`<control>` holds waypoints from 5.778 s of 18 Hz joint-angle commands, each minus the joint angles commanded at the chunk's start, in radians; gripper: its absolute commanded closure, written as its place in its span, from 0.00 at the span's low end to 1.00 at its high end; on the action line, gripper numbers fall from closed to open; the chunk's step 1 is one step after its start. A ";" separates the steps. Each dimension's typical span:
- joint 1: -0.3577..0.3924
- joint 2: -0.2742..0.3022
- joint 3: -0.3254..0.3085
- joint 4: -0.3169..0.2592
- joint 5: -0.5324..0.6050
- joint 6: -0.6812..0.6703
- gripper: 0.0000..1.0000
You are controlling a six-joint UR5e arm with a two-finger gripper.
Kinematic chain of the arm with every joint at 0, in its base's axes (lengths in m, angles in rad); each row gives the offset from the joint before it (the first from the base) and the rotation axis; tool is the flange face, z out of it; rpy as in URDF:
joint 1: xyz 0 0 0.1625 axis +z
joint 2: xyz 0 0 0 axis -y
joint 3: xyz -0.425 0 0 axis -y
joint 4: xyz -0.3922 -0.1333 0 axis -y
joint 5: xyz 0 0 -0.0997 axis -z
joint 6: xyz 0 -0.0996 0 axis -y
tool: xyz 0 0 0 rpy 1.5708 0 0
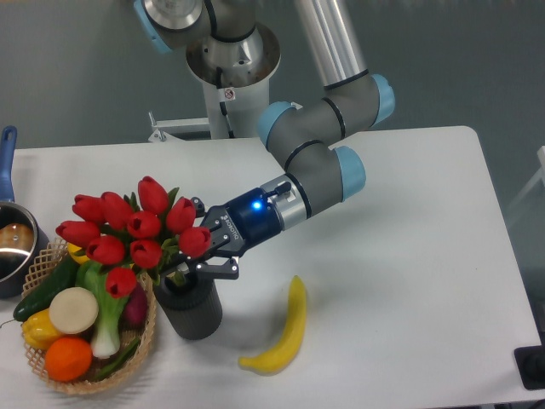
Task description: Insert the flowers into the vase
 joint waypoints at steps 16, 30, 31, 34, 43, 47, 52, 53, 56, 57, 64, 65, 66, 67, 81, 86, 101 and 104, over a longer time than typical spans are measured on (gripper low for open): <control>0.014 -0.025 -0.011 0.000 0.002 0.051 0.62; 0.014 -0.025 -0.009 0.002 0.031 0.064 0.49; 0.014 -0.025 -0.009 0.000 0.031 0.067 0.48; 0.014 -0.025 -0.008 0.002 0.034 0.069 0.27; 0.014 -0.026 -0.008 0.002 0.038 0.097 0.21; 0.020 -0.025 0.006 0.000 0.072 0.095 0.21; 0.029 0.014 -0.008 0.000 0.077 0.089 0.21; 0.028 0.021 -0.005 0.000 0.087 0.087 0.21; 0.028 0.049 -0.027 0.002 0.133 0.092 0.19; 0.029 0.060 -0.034 0.000 0.133 0.089 0.19; 0.021 0.057 -0.021 0.000 0.176 0.086 0.17; 0.021 0.052 -0.018 0.000 0.178 0.086 0.17; 0.021 0.049 -0.015 0.000 0.187 0.086 0.16; 0.021 0.048 -0.012 0.000 0.207 0.084 0.16; -0.020 0.044 0.054 -0.002 0.391 0.018 0.03; -0.008 0.075 0.022 -0.003 0.400 0.018 0.01; 0.048 0.391 0.077 -0.040 1.081 -0.155 0.00; 0.052 0.426 0.100 -0.058 1.218 -0.149 0.00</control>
